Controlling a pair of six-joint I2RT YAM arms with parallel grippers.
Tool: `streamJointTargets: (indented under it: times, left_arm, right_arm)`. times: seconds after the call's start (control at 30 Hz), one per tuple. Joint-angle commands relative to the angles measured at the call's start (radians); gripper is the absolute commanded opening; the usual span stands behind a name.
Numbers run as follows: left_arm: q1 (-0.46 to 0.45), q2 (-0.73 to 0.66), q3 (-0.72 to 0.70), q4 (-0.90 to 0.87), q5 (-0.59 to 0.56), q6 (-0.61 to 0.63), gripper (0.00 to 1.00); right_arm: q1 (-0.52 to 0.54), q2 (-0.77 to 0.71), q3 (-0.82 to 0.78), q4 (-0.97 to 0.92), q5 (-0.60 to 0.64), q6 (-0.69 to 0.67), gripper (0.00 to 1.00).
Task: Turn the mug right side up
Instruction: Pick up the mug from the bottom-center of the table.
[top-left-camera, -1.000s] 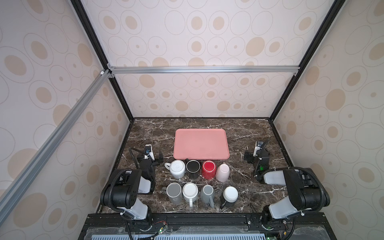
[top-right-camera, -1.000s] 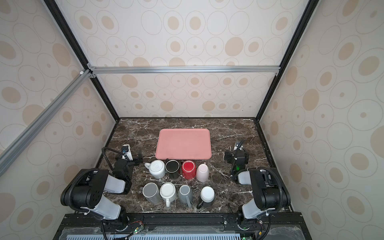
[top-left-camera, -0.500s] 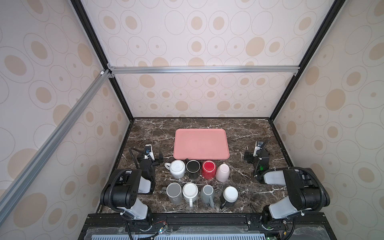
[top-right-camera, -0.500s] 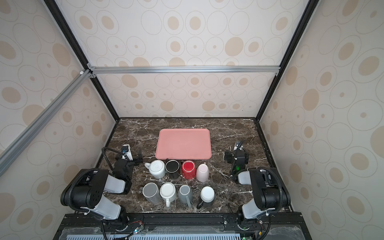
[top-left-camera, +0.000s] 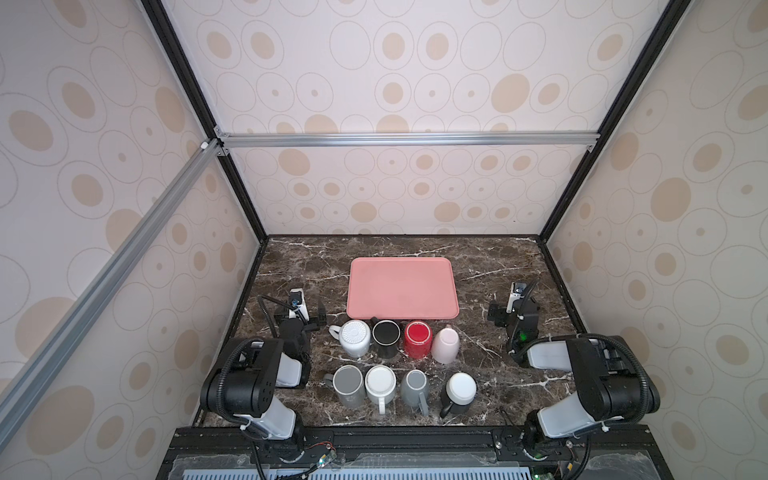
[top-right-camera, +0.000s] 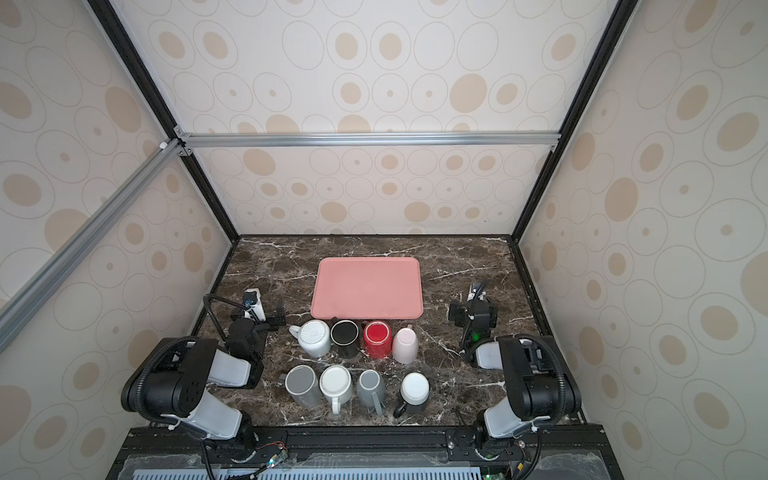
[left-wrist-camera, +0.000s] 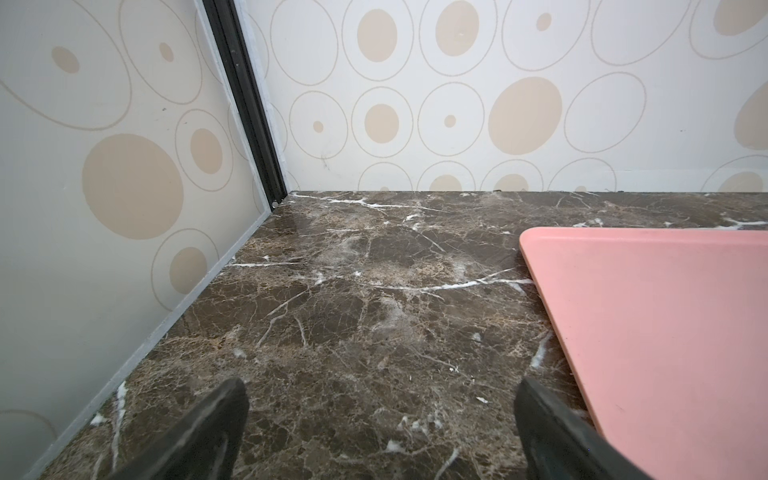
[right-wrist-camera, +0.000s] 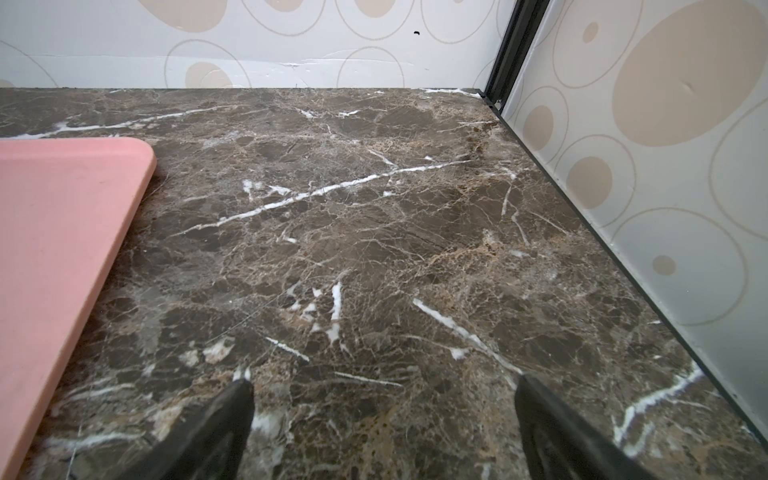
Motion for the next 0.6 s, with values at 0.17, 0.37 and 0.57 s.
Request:
streamJointTargets:
  times: [0.17, 0.37, 0.57]
  left_arm:
    - [0.0, 0.01, 0.027, 0.031, -0.006, 0.02, 0.99]
    - [0.001, -0.012, 0.017, 0.033, -0.06, 0.001, 0.99]
    - [0.0, -0.171, 0.069, -0.19, -0.17, -0.034, 0.99]
  right_arm:
    - [0.006, 0.012, 0.022, 0.019, 0.004, -0.008, 1.0]
    - [0.005, -0.013, 0.014, 0.02, 0.051, 0.008, 1.0]
    - [0.005, -0.026, 0.008, 0.022, 0.05, 0.002, 1.0]
